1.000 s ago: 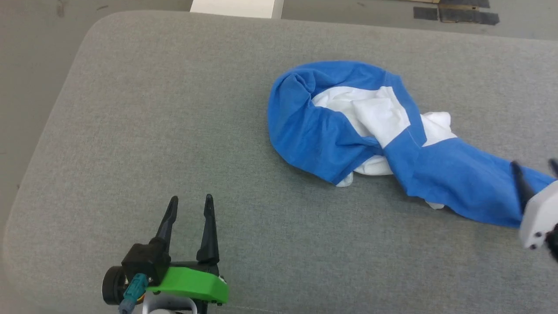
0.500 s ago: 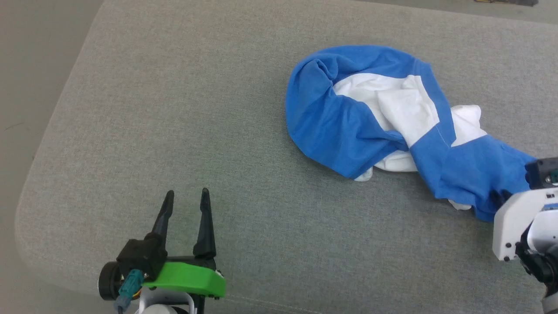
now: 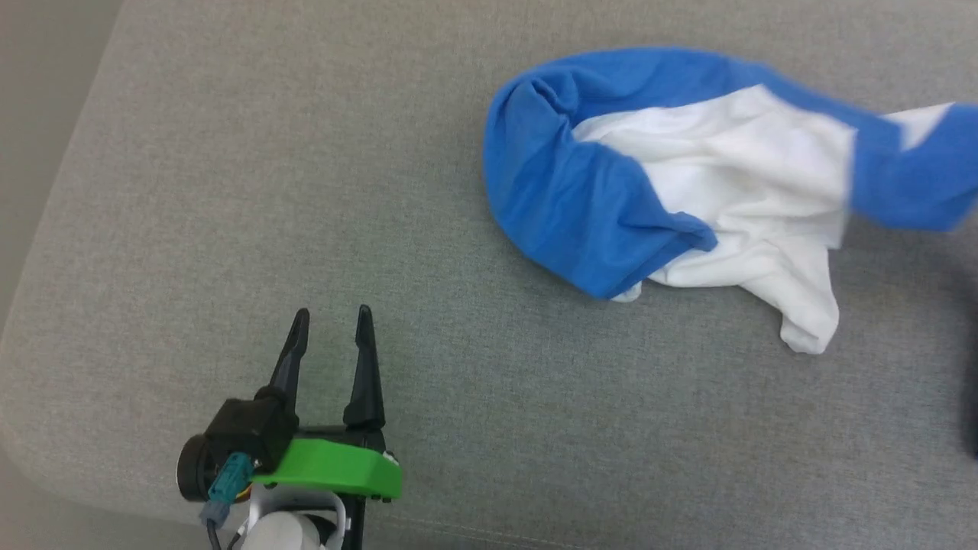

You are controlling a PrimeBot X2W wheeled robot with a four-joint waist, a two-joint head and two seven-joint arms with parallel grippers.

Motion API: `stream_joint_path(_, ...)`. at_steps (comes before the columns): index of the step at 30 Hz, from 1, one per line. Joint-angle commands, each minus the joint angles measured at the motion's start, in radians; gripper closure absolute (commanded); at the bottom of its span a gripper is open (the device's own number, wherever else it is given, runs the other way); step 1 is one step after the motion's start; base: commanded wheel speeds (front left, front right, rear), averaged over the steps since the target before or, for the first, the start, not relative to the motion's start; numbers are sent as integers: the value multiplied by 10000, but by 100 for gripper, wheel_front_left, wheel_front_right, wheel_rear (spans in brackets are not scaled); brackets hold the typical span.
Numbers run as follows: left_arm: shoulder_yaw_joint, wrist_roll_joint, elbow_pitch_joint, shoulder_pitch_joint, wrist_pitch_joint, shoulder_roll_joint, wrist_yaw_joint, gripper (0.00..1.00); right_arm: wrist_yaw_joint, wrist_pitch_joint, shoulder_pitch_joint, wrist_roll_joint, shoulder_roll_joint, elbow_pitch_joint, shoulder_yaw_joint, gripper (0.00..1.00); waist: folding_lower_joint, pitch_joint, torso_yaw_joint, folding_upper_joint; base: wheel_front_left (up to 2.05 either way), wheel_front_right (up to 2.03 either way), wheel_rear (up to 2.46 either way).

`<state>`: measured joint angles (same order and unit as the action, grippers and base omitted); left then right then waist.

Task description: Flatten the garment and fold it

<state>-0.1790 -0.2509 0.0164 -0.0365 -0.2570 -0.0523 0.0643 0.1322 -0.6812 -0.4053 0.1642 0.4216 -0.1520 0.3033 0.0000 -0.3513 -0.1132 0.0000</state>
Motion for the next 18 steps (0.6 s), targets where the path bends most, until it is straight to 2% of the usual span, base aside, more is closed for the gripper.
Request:
stream_joint_path(1, -30, -115, 22, -206, -47, 20, 41, 0, -15, -43, -269, -174, 192, 79, 274, 100, 0, -334, -108, 0, 0, 0, 0)
stream_joint_path(7, -163, -132, -28, -541, -47, 20, 6, 0, -15, 374, -731, -1228, 1168, 1661, 1357, 100, 0, -1006, -478, 0, 0, 0, 0)
stream_joint_path(11, -267, -136, -48, -757, -47, 20, -9, 0, -15, 907, -1005, -1694, 1123, 2738, 1607, 100, 0, -1347, -658, 0, 0, 0, 0)
stream_joint_path(13, -320, -141, -69, -857, -47, 20, -4, 0, -15, 1304, -1147, -1885, 965, 3190, 1562, 51, 0, -1434, -713, 0, 0, 0, 0)
stream_joint_path(14, -336, -143, -88, -887, -47, 20, 2, 0, -15, 1466, -1198, -1944, 899, 3360, 1514, 0, 0, -1443, -725, 0, 0, 0, 0)
stream_joint_path(18, -373, -171, -200, -960, -47, 20, 48, 0, -15, 1965, -1462, -1980, 697, 3920, 1219, 0, 0, -1293, -695, 0, 0, 0, 0)
